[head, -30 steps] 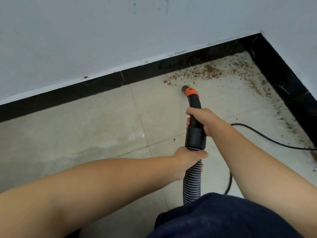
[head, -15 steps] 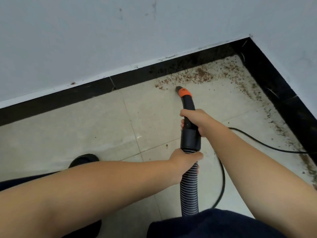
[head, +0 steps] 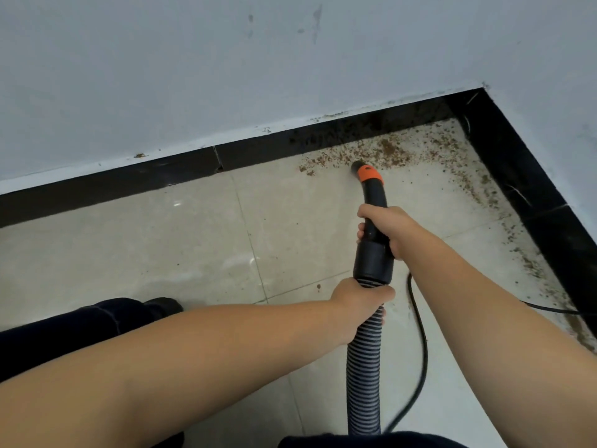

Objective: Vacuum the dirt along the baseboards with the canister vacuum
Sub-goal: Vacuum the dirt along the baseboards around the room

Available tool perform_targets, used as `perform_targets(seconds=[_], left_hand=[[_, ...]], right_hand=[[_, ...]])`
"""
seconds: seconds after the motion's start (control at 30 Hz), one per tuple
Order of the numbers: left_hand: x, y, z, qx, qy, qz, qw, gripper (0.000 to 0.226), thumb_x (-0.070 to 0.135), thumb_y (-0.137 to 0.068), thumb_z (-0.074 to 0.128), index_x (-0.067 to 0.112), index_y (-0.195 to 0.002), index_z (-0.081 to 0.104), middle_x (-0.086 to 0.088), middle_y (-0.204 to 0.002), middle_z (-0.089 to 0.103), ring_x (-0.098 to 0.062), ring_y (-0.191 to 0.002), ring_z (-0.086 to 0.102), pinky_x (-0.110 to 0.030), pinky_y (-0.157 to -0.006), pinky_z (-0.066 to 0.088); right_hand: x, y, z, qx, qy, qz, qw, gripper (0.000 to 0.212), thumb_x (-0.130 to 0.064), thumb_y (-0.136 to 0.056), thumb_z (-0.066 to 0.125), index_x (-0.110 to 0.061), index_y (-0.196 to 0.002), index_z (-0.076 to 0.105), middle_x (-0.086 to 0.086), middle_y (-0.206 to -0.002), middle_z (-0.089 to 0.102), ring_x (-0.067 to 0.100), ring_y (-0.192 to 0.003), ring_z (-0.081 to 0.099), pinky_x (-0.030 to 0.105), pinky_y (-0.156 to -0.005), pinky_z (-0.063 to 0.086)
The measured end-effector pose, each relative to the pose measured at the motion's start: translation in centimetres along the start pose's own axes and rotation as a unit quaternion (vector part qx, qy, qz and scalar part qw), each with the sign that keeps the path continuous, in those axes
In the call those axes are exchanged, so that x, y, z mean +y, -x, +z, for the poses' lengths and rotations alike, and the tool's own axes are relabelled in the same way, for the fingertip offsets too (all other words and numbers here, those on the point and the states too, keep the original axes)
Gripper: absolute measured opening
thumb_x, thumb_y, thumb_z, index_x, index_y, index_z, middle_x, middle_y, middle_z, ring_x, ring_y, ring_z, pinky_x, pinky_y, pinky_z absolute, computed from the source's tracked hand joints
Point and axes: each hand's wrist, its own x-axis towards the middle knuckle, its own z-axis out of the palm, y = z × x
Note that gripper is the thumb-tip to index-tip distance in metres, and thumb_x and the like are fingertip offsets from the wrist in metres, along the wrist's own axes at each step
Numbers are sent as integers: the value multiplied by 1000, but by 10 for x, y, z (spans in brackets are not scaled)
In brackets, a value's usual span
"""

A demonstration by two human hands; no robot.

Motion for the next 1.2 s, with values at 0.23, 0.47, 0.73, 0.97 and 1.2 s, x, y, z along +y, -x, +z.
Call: perform_targets(seconds=[0.23,0.47,0.73,0.97,1.2], left_hand=[[9,-6,-6,10,12,7,1000,12,11,-83,67,8,-83,56,-8,-66,57,-21,-56,54,-32,-65,51],[-18,17,-24,37,36,6,999,9,10,-84,64,8,-84,55,-10,-68,57,-22,-56,55,-31,-63,51],[-23,22,-40,58,54,2,997,10,11,-84,64,9,-84,55,-7,-64,57,-18,-51,54,-24,-53,50],[14,3,-33,-11,15,-26,1000,13,10,-84,69,8,-83,56,-8,-66,56,-19,-56,55,-29,-59,51],[34,-13,-16,-8,13,-10,1000,15,11,-84,69,9,-83,55,-7,-67,56,-19,-56,53,-28,-54,49]], right_hand=[[-13,-5,8,-4,9,4,1000,18,-8,-84,62,-3,-98,52,9,-64,57,18,-45,54,28,-54,53],[8,14,41,-55,45,0,997,14,-7,-84,61,-3,-92,51,10,-62,56,19,-44,54,25,-48,51],[11,20,65,-90,68,-8,994,12,-8,-84,60,-5,-90,51,9,-63,56,18,-45,54,27,-51,52],[-7,-5,35,-11,2,-7,1000,14,-8,-84,61,-3,-94,53,9,-61,56,16,-39,54,28,-51,52],[-26,-22,14,-3,-10,-2,1000,19,-9,-84,62,-3,-99,53,8,-62,57,18,-44,55,32,-60,54]])
